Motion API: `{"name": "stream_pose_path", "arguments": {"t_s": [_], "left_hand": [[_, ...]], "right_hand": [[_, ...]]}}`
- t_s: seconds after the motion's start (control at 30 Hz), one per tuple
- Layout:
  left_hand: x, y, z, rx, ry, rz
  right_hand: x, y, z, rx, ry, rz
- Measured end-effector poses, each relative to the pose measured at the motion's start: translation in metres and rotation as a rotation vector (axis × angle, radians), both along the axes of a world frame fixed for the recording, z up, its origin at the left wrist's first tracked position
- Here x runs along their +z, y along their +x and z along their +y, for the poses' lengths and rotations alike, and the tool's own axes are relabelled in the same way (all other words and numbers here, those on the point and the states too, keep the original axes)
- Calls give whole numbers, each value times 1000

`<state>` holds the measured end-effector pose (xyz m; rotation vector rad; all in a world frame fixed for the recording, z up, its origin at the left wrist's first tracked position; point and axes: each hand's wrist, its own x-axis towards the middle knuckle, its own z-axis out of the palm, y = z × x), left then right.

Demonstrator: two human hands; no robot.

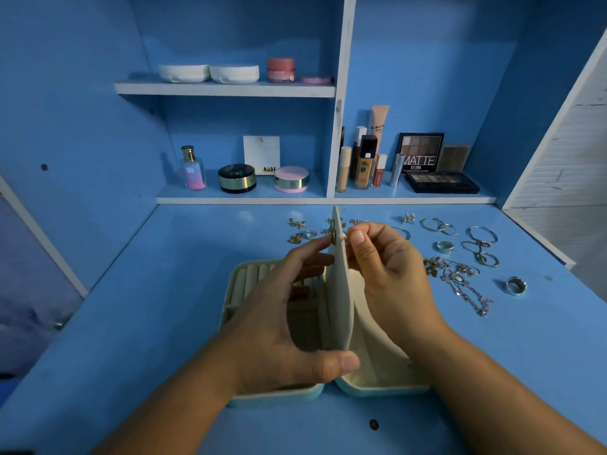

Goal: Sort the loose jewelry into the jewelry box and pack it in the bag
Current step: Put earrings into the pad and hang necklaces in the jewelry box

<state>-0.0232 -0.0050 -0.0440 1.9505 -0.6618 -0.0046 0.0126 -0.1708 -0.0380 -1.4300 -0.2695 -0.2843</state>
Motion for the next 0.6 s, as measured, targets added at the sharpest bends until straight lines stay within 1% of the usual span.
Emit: {"name": "stream_pose_path", "arguments": {"t_s": [0.37, 0.6], "left_hand": [[1, 0, 0, 19, 9, 4], [0, 0, 1, 15, 10, 9]], "right_hand": [[0, -3, 5, -42, -25, -78], [0, -4, 5, -24, -18, -89]]}}
